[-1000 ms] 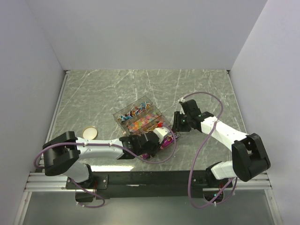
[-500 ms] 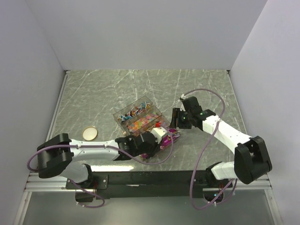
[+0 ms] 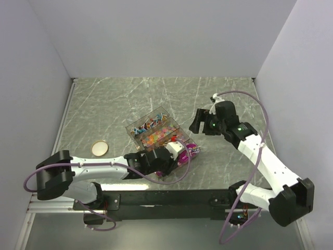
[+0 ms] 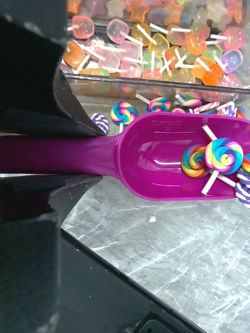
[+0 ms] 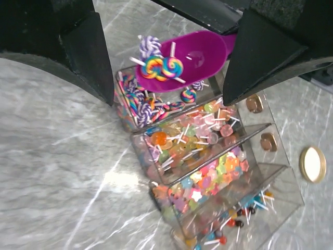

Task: Pack the candies
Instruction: Scoop the fake candies from the storage box, then place the fake candies in the packing bottle.

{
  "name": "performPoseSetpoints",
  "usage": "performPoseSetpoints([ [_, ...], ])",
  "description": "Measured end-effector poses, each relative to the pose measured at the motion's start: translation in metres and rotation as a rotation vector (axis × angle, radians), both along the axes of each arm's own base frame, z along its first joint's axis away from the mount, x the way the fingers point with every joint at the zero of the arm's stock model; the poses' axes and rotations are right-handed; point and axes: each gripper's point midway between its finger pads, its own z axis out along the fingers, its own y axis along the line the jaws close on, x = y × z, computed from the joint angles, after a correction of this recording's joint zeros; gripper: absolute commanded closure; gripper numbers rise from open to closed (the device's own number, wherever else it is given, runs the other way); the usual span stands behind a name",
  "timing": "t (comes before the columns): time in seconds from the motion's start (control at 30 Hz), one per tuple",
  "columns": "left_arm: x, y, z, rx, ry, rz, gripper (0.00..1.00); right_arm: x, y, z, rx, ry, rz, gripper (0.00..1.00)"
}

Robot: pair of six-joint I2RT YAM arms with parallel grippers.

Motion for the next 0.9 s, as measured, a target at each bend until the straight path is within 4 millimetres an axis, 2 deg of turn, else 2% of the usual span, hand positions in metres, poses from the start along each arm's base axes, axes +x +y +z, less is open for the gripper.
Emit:
performPoseSetpoints([
  [0.23,0.006,0.013,0.019,-0.006,-0.023,0.029,0.99,-0.011,-0.019,0.026,0.010,-0.073,-0.057,0.06],
  [0.33,0.018,0.023,0.029,-0.012,-0.036,0.065,0.99,-0.017,-0.024,0.041,0.024,-0.123,-0.072,0.05],
  [0.47,0.047,0.049,0.038,0.002,-0.047,0.155,0.99,-0.025,-0.029,0.050,0.038,-0.162,-0.080,0.05],
  [0.7,0.096,0.107,0.052,0.066,-0.085,0.327,0.99,-0.036,-0.031,0.028,0.030,-0.119,-0.067,0.05],
  [0.9,0.133,0.160,0.060,0.145,-0.116,0.482,0.99,-0.042,-0.024,0.017,0.052,-0.093,-0.027,0.05],
])
